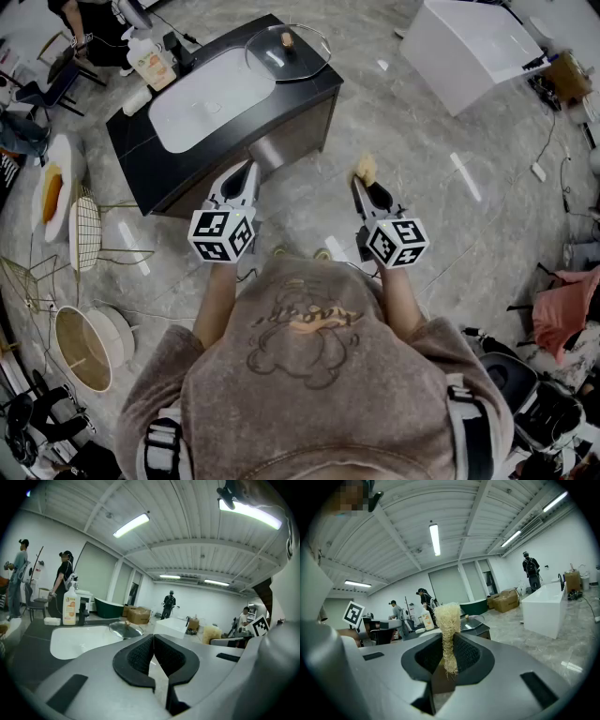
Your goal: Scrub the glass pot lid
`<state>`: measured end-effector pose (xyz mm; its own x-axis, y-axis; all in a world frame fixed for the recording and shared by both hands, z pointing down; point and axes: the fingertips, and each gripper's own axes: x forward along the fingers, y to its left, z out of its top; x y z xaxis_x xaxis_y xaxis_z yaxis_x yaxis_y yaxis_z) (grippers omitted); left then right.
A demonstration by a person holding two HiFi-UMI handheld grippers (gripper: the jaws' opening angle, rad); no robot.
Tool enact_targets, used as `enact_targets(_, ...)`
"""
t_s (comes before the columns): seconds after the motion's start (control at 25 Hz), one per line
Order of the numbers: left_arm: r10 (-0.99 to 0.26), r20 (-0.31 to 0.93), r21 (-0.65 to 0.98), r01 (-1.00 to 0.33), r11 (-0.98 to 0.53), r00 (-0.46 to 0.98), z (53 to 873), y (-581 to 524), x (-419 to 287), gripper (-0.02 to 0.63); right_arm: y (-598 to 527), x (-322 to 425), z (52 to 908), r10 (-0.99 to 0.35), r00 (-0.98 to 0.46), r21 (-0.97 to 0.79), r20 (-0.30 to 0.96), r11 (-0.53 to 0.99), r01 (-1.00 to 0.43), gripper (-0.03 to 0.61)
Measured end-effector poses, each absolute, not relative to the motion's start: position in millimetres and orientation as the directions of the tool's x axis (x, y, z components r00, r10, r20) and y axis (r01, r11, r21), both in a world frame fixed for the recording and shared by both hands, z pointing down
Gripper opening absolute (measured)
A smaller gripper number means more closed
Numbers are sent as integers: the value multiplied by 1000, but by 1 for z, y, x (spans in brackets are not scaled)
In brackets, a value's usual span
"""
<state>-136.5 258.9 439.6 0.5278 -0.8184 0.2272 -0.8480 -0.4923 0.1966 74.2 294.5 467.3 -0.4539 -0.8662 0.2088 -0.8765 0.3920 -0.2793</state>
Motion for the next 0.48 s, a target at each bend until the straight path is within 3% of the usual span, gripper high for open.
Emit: enact_targets(0.48, -783, 227, 185, -815, -549, 579, 444, 238, -151, 18, 282, 53, 472, -883, -419, -282, 211, 356, -891, 57)
